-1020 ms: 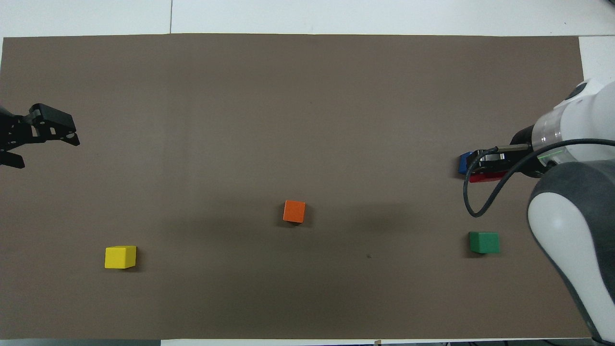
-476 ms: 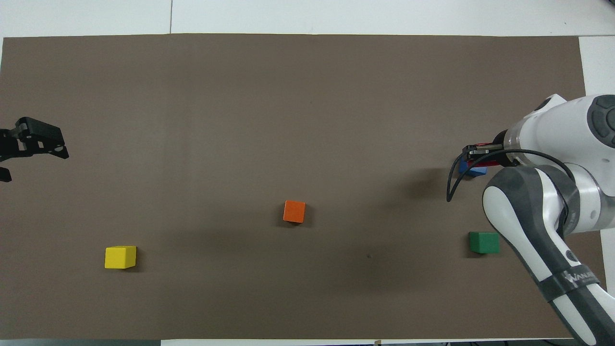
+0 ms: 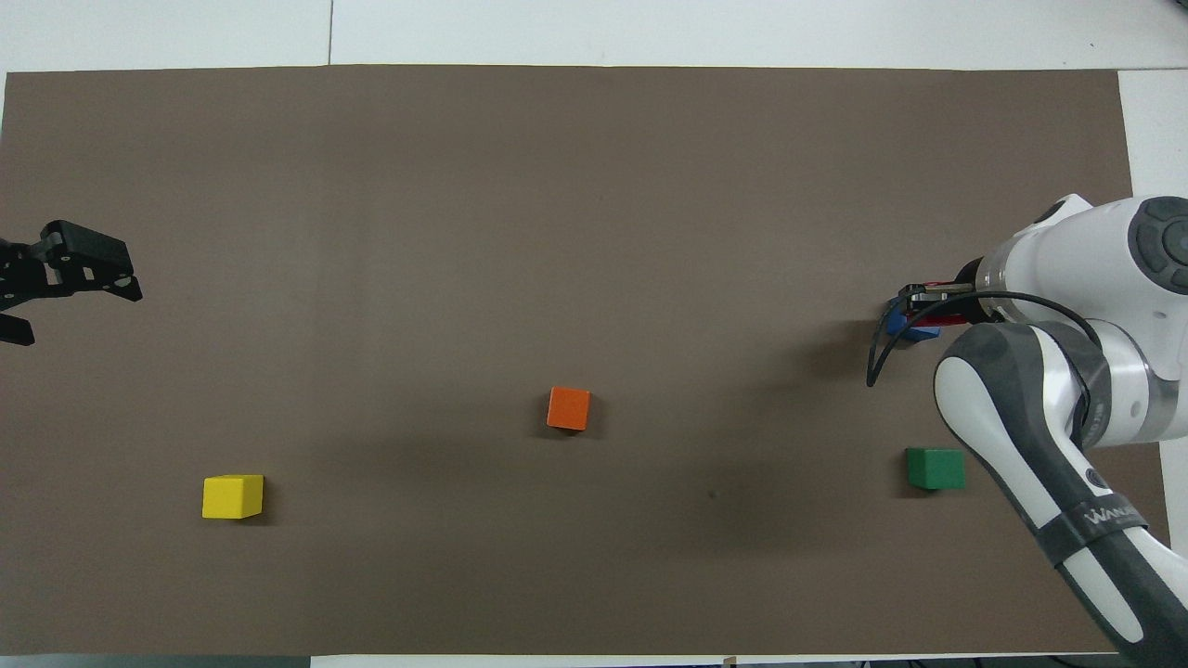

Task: Transfer red block to right arm and stack on blue block
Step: 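Lower the red cube onto the blue cube with the right gripper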

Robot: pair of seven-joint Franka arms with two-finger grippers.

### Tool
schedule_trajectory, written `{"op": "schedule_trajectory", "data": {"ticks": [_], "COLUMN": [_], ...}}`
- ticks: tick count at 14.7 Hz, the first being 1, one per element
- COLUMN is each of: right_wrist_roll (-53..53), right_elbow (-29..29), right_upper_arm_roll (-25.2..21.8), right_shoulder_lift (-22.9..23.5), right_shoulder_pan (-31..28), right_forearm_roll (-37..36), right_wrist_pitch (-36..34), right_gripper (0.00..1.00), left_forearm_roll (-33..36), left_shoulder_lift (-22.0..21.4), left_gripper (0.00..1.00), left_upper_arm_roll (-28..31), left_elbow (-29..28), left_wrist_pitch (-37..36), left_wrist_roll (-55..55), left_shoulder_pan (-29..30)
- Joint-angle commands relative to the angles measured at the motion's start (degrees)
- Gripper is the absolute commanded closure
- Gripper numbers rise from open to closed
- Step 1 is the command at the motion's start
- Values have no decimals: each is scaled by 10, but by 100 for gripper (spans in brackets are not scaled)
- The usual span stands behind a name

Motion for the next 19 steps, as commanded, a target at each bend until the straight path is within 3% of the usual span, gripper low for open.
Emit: {"op": "schedule_trajectory", "data": {"ticks": [1,11,19], "right_wrist_roll": [13,86,85], "right_elbow": [-10,-8,1], "right_upper_arm_roll": [7,7,7], "right_shoulder_lift": [13,36,37], "right_shoulder_pan": [-21,-23,-25], "right_forearm_roll": [-10,-8,1], "right_wrist_pitch": [42,65,36], "right_gripper": [100,100,100], "left_forearm_roll": [-7,-7,-7], "left_shoulder_lift": [-7,-8,-9], "left_gripper": [0,0,0], "left_upper_arm_roll": [9,8,8], "left_elbow": [-7,-14,-14], "left_wrist_pitch": [-6,2,-4], "left_wrist_roll": [33,61,56], "left_shoulder_pan": [-6,-4,-6]}}
